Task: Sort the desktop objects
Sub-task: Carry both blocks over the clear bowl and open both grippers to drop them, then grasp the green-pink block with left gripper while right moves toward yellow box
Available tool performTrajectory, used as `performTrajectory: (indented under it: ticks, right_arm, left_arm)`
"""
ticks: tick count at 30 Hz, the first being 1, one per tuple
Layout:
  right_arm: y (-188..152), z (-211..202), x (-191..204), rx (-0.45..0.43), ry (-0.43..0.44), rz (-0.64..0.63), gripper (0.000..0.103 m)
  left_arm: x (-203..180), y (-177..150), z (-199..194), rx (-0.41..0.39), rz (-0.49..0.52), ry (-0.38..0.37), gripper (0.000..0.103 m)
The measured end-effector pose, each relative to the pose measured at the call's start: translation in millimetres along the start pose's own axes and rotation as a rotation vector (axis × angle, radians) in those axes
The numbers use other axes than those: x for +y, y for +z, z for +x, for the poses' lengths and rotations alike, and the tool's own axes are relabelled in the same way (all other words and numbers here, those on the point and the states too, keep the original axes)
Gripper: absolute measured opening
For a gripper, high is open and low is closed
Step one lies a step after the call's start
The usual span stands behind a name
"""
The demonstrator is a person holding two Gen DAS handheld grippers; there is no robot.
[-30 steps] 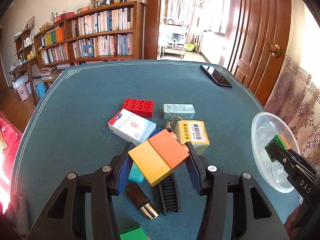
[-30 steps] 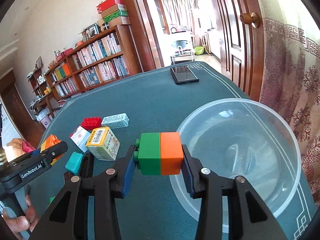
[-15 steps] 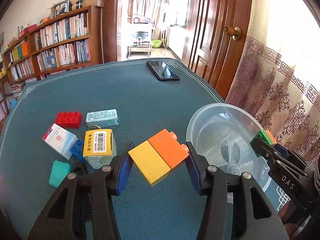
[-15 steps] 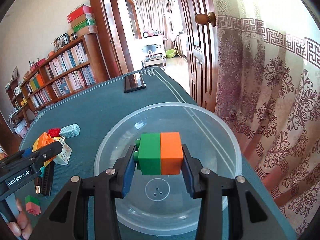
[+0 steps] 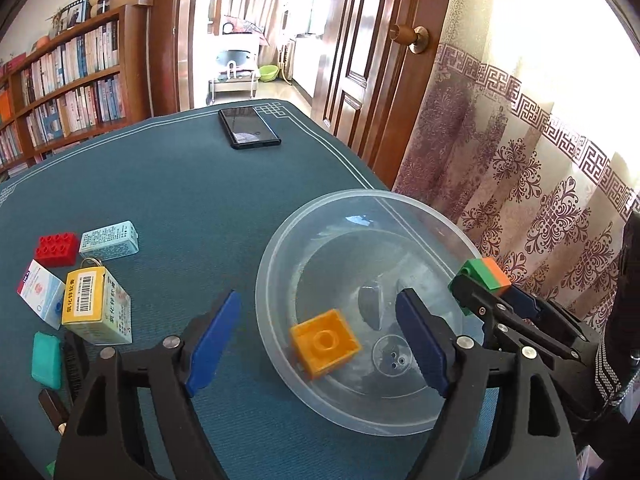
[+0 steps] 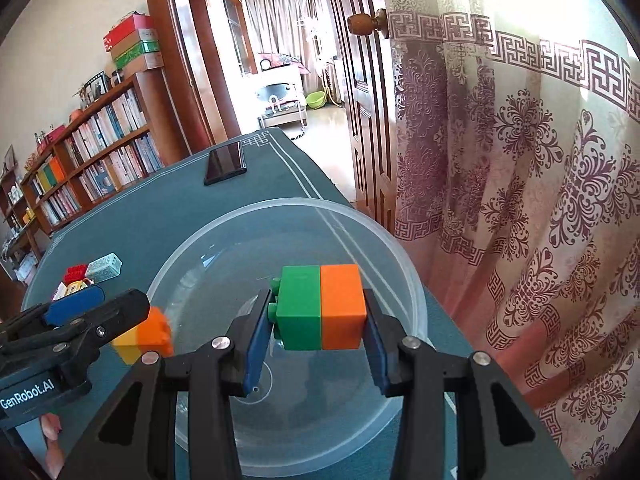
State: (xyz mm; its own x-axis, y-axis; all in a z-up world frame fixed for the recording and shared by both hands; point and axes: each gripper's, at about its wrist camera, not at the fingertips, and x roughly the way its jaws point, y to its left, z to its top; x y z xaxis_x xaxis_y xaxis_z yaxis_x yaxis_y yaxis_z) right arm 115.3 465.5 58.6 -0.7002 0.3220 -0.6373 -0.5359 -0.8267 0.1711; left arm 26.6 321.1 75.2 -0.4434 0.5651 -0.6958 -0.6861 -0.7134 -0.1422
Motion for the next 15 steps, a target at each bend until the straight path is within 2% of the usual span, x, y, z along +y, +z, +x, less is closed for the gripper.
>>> performTrajectory:
  ticks: [2,3,8,15]
  right_arm:
    - [-3,-1,-1,-0.010,-0.014,0.008,0.070]
    - [-4,-3,-2,-0.023,-0.019,0.015,0.083]
    - [-5,-8,-4,-0.048,-0.028,0.041,0.085]
    - [-12,-5,-8,-0.038,-0.013,0.120,0.087]
  left_arm:
    - [0,-1,-1,0.004,0.003,0.009,0.084]
    - [1,-1,-2,0.003,0.003,0.021,0.084]
    - [19,-5,-12,-0.025,-0.026,0.094,0.084]
    - [55,-16,-39,-0.102,-0.101,0.162,0.084]
